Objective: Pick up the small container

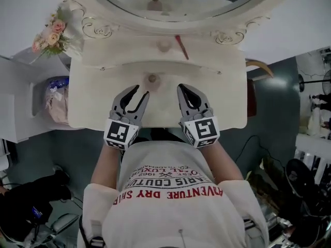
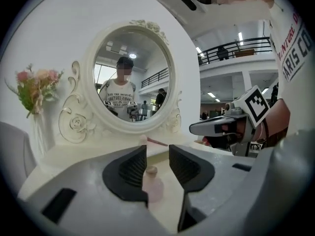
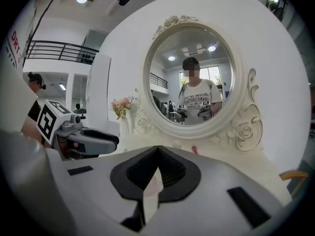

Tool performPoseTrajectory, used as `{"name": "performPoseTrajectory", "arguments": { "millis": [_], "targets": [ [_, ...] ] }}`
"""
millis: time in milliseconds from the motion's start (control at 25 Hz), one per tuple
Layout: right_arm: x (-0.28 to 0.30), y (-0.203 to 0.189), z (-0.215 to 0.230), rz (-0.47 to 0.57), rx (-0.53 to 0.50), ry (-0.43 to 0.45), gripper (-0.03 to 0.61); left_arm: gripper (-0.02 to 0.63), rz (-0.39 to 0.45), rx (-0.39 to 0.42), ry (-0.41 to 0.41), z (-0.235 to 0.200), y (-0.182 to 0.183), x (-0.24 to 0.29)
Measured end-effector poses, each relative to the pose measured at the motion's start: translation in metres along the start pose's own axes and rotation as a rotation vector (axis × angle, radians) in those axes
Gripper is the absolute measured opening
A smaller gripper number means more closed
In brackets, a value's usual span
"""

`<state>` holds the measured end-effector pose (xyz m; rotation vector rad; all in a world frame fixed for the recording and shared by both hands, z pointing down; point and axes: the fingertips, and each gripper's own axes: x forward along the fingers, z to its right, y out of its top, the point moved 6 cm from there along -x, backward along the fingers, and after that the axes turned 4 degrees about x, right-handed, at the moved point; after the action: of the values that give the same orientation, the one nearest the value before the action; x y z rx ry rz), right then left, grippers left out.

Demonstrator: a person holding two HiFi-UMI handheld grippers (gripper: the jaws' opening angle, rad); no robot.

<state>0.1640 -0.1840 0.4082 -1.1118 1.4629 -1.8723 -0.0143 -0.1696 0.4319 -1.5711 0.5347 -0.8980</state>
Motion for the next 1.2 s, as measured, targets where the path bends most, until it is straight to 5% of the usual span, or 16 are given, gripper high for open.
{"name": "performPoseTrajectory", "arguments": {
  "millis": [280, 680, 1200],
  "targets": [
    [0.037, -0.029, 0.033, -0.071, 0.039, 0.052, -0.002, 0.227, -0.117, -0.057, 0.024, -0.006, -0.044, 0.056],
    [0.076, -0.059, 0.055, -0.130, 0.063, 0.088, -0.002, 0.231, -0.242, -0.016, 0.019, -0.012, -0.082, 0.100],
    [0.078, -0.060, 0.062, -0.129, 0.039, 0.081, -0.002, 0.182, -0.166, 0.035, 0.022, -0.014, -0.093, 0.113]
  ]
}}
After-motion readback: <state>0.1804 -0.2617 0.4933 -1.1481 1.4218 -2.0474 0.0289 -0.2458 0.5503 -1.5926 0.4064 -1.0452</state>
